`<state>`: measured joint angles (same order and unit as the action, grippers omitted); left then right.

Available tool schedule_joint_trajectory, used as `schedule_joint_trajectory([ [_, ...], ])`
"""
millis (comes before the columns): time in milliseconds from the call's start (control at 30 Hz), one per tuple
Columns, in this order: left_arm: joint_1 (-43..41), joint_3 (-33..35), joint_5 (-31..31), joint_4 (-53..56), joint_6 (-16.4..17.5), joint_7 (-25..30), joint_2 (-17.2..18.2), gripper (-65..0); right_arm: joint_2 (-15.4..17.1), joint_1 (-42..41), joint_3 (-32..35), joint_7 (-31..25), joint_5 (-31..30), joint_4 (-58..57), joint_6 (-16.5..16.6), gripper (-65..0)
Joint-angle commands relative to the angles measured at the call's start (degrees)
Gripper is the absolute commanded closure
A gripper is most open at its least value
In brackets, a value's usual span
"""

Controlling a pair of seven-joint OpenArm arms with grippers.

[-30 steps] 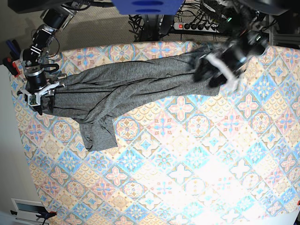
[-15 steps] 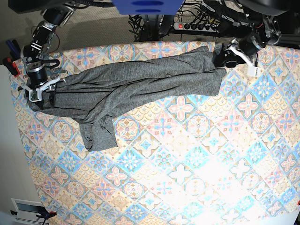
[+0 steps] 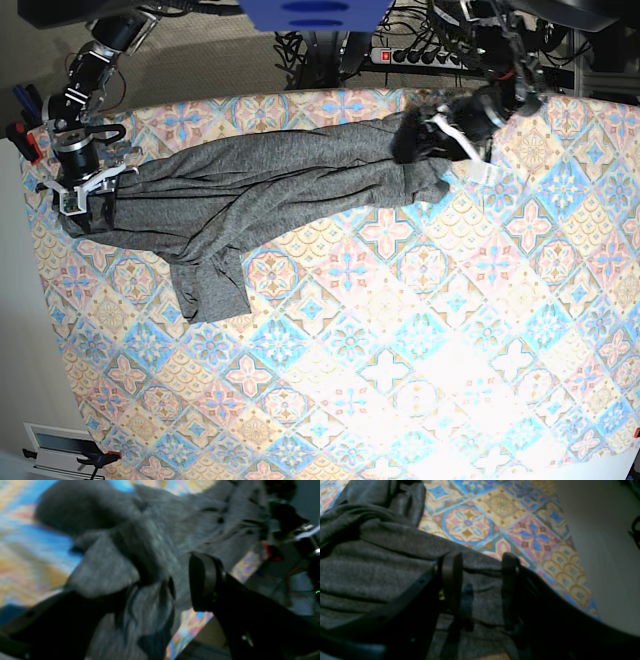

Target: Layout the t-shirt on the table in an organized manner, then fold the t-shirt properly

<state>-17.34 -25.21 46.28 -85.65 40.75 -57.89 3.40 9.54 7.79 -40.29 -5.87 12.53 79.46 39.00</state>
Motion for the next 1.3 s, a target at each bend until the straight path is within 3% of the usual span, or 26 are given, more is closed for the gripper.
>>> schedule_joint_trajectory([
  [0,0.33,0.9,-3.86,0.77,-0.75,-2.29,-0.01,-38.0,0.88,-0.54,-0.28,-1.65,-1.15,1.11,-0.19,-24.8],
  [167,0.86,5.3,-6.41,4.99,-0.75,-1.67,-0.37,-37.8,0.88,-0.63,-0.28,-1.65,-1.15,1.11,-0.19,-24.8],
  [367,4.9,5.83,-12.66,5.6,-0.75,-2.11,-4.59,-36.6,0.88,-0.63,-0.28,-1.65,-1.15,1.2,-0.19,-24.8],
  [433,5.87,5.83,-16.17,5.6,-0.75,-2.2,-6.52,-31.3,0.88,-0.63,-0.28,-1.65,-1.15,2.61,-0.19,-24.8],
  [500,7.01,5.3,-19.51,5.6,-0.75,-2.2,-8.01,-21.6,0.88,-0.45,-0.28,-1.65,-1.15,4.98,-0.19,-24.8],
  [600,7.89,5.21,-21.36,5.6,-0.75,-2.29,-8.54,-7.3,0.88,-0.36,-0.28,-1.65,-1.15,6.56,-0.19,-24.8],
  [667,8.07,5.21,-21.27,5.6,-0.75,-2.29,-8.45,-2.8,0.88,-0.36,-0.37,-1.65,-1.15,6.82,-0.19,-24.8],
  [800,9.12,4.51,-21.01,5.51,-0.75,-4.75,-5.9,-4.1,0.88,-0.89,-2.65,-1.65,-1.15,7.09,-0.19,-24.8],
  [1000,14.57,-8.41,-21.1,5.43,-0.75,-12.31,-2.48,-4.1,0.88,-0.98,-3.71,-1.65,-1.24,7.0,-0.19,-24.8],
  [1133,16.51,-9.29,-21.1,5.43,-0.75,-13.1,2.1,-4.1,0.44,-0.63,-3.71,-1.65,-1.24,6.91,-0.19,-24.8],
  [1267,18.27,-9.38,-21.1,5.43,-0.75,-12.66,6.4,-4.1,-2.2,-0.54,-3.79,-1.65,-1.24,7.0,-0.19,-24.8],
])
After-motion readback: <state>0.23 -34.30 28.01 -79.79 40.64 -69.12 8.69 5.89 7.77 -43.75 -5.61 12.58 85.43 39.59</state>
